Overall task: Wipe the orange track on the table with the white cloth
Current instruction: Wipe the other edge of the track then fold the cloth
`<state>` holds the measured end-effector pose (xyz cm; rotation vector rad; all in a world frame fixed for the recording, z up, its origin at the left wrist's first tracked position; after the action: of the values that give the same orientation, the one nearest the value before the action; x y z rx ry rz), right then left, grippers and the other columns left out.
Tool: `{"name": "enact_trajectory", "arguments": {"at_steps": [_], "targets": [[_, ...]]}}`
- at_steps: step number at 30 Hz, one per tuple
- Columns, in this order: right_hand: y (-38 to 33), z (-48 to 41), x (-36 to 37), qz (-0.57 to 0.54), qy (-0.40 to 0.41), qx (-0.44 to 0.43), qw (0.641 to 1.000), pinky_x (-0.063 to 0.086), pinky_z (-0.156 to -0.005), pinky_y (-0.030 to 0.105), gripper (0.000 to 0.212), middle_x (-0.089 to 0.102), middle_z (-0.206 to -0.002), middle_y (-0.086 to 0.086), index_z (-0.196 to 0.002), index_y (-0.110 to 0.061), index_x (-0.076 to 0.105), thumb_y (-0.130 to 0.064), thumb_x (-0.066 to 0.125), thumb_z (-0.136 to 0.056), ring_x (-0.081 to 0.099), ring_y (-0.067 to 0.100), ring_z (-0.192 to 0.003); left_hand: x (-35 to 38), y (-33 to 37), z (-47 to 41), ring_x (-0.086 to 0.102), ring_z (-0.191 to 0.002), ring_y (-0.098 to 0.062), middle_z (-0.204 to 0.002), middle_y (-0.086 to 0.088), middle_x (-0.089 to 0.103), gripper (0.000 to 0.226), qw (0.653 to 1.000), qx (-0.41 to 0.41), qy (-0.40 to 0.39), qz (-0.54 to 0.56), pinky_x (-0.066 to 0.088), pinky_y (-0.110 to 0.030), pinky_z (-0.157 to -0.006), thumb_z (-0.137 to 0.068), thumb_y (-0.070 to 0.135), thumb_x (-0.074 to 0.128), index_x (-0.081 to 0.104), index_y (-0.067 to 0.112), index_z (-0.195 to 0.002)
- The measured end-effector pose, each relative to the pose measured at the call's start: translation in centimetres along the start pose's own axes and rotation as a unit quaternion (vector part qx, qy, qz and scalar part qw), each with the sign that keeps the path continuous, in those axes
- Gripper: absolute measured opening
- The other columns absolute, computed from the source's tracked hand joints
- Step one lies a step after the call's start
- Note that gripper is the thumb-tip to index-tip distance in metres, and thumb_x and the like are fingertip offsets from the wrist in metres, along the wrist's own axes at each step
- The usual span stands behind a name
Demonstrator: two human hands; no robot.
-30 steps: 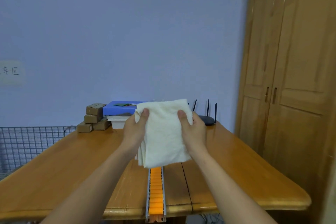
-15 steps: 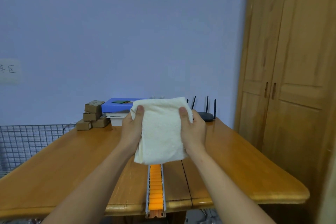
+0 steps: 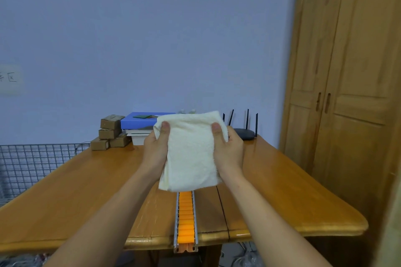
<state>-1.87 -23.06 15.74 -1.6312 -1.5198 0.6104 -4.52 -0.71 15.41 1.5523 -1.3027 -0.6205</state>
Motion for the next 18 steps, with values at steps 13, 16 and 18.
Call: {"name": "enact_trajectory", "arguments": {"at_steps": [13,16,18], "targets": [[-0.2,0.0,0.1,0.003,-0.005,0.004,1.0,0.041,-0.056,0.026,0.051,0.057,-0.068,-0.001,-0.081,-0.001,0.057,-0.049,0.063,-0.096,0.05,0.008,-0.061,-0.5,-2.3,-0.2,0.073,-0.096,-0.024,-0.105,-0.001,0.076,0.034,0.995,-0.093,0.014,0.043,0.057,-0.041,-0.079,-0.096,0.056,0.057,0.067,0.025,-0.107],[0.1,-0.3,0.0,0.021,-0.024,0.014,0.999,0.039,-0.058,0.029,0.051,0.054,-0.066,-0.003,-0.075,-0.005,0.054,-0.051,0.062,-0.095,0.048,0.01,-0.06,-0.9,-2.7,0.0,0.072,-0.093,-0.024,-0.104,-0.004,0.075,0.025,0.993,-0.097,0.022,0.057,0.055,-0.04,-0.078,-0.095,0.044,0.065,0.068,0.02,-0.103],[0.2,-0.6,-0.3,0.036,-0.034,0.016,0.999,0.039,-0.058,0.028,0.046,0.053,-0.064,-0.006,-0.07,-0.014,0.053,-0.051,0.062,-0.096,0.048,0.009,-0.06,-1.2,-2.9,0.1,0.072,-0.092,-0.024,-0.102,-0.005,0.076,0.022,0.994,-0.091,0.023,0.053,0.055,-0.039,-0.076,-0.095,0.036,0.068,0.071,0.016,-0.101]]}}
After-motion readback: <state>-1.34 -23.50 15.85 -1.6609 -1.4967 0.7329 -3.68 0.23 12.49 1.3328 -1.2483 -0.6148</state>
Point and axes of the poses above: each hand's wrist, its own z-axis away from the middle knuckle, its own x-axis out of the palm, y = z × x, the point moved 10 cm from there along -z, towards the middle knuckle
